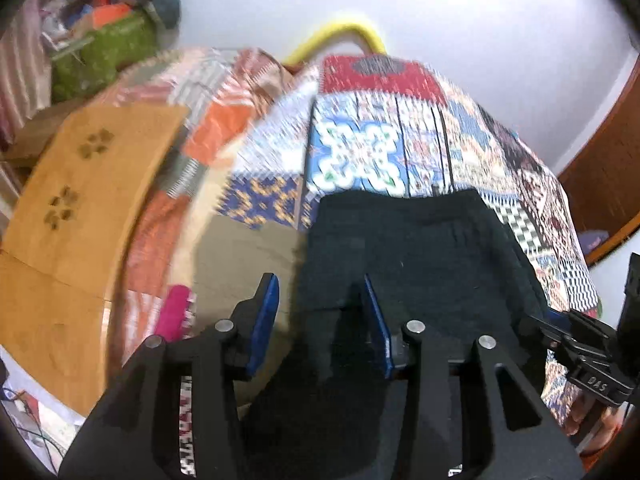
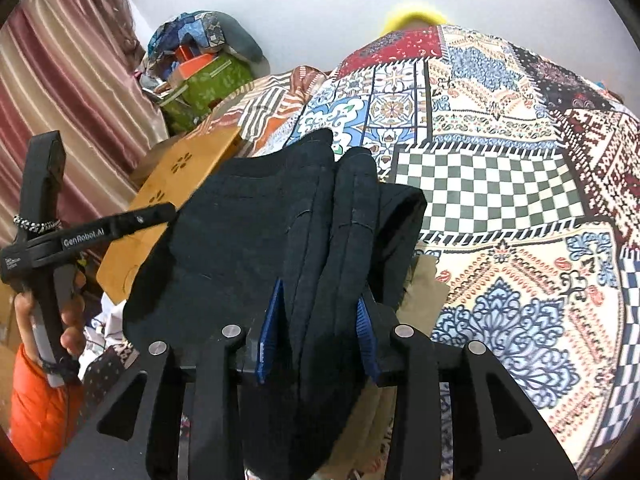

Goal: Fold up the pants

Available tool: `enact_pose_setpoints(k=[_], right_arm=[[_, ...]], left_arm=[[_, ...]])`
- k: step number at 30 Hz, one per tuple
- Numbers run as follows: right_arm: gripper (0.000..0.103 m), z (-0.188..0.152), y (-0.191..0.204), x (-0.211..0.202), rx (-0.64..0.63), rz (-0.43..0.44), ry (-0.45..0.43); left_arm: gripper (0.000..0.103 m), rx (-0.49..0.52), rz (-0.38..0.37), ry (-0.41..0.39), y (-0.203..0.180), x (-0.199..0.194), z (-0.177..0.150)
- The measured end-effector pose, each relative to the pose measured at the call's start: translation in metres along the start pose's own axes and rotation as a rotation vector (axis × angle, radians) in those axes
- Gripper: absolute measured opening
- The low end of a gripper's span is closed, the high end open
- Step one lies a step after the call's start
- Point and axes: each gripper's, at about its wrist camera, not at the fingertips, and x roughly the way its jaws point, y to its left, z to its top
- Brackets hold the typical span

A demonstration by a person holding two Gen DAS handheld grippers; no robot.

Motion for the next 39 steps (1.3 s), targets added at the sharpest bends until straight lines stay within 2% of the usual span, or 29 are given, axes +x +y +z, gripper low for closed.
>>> enact_pose_setpoints(k=[3,7,9,12,16,20,26,31,39], right_arm=[[0.034,-0.001,0.007,-0.02,-0.039,-0.031,-0.052],[0.034,-0.009,0.023,-0.044,-0.112,-0.04,-0.139],[0.034,-0.008,0.032,-0.036,-0.161,-0.06,-0.124],[0.034,-0.014,0.032,-0.013,-0.194,-0.104,-0.057],[0.034,-0.021,0.007,0.001,-0.129,-0.104,0.004],[0.034,-0.025,0.007,-0.024,-0.116,-0.088,-0.036],[0.034,-0.026,0.036,-0.092,-0.179,-0.087,-0.177],[0.034,-0.033,0.068,-0.166,-0.211,-0.058,-0.314],[0.034,-0.061,0.111,-0.277,-0.24,-0.021,-0.515]], left_arm=[[0.042,0.024,-0.005,-0.042,-0.001,-0.022,-0.009],[0.042,0.075,0.009,-0.038,-0.008,-0.026,-0.025],[0.042,0.105,0.055,-0.026,-0.011,-0.019,-0.034],[0.042,0.131,0.151,-0.022,-0.014,-0.004,-0.046],[0.042,0.152,0.176,-0.03,-0.016,-0.001,-0.053],[0.042,0.157,0.164,-0.063,-0.024,-0.023,-0.057],[0.042,0.166,0.066,-0.169,-0.053,-0.089,-0.067],[0.042,0.179,-0.013,-0.296,-0.082,-0.167,-0.075],[0.042,0.192,-0.055,-0.496,-0.111,-0.291,-0.107]])
